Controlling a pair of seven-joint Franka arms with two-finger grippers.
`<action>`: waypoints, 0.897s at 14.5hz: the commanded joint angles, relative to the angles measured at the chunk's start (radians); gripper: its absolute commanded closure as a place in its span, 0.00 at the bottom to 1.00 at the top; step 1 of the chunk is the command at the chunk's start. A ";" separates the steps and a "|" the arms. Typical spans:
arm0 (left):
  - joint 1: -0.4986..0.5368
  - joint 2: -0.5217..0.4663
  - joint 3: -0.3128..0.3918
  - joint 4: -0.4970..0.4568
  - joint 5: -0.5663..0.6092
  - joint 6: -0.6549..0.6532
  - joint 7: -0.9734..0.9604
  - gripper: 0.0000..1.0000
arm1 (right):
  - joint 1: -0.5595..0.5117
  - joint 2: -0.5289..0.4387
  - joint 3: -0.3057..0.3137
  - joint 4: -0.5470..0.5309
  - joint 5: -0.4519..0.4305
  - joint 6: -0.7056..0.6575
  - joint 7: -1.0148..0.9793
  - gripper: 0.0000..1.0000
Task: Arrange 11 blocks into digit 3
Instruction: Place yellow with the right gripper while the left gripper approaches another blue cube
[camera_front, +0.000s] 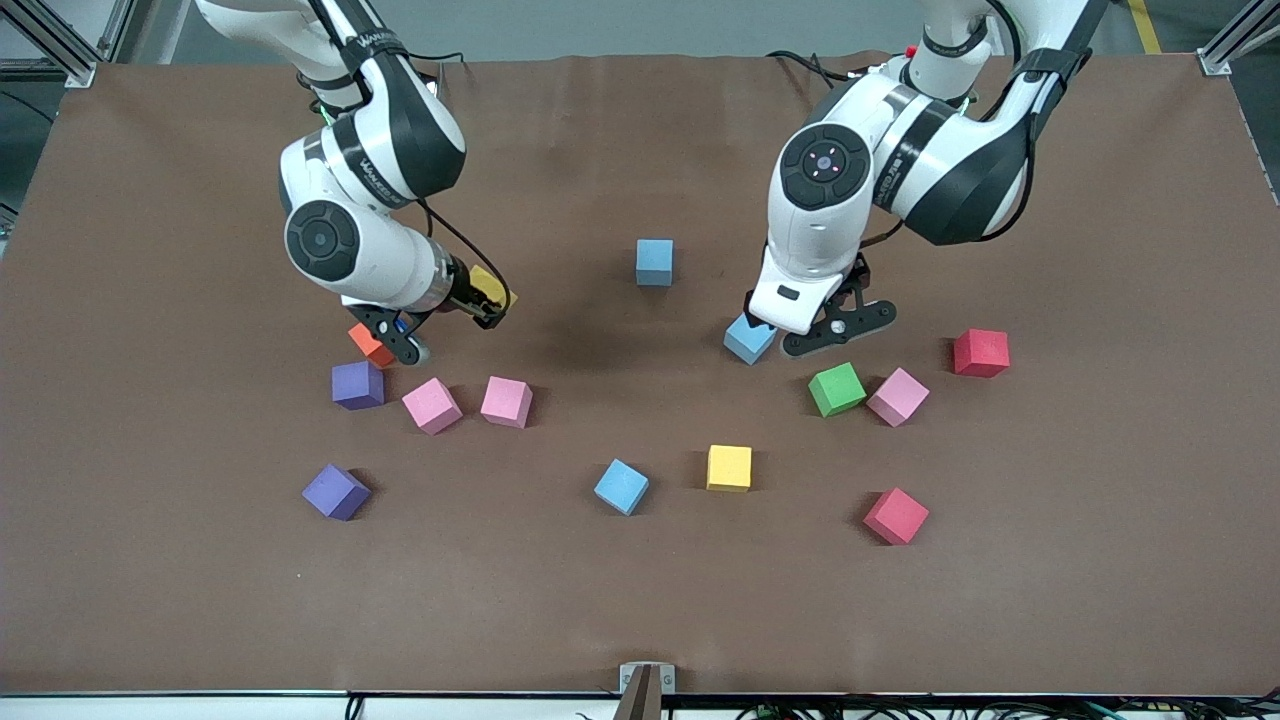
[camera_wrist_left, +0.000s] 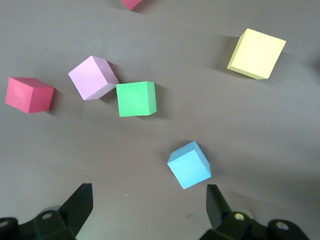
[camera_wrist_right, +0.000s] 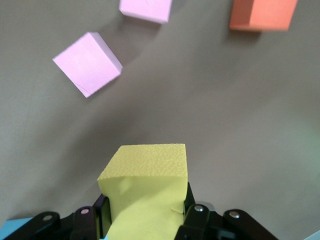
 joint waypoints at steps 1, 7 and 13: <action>0.035 0.004 -0.004 0.015 0.007 -0.022 0.117 0.00 | 0.011 -0.060 0.047 -0.137 0.072 0.148 0.107 0.97; 0.115 0.011 -0.005 0.003 -0.049 -0.016 0.251 0.00 | 0.157 -0.060 0.057 -0.277 0.105 0.405 0.279 0.97; 0.164 0.031 -0.005 -0.066 -0.103 0.078 0.153 0.00 | 0.246 -0.048 0.056 -0.372 0.109 0.526 0.523 0.98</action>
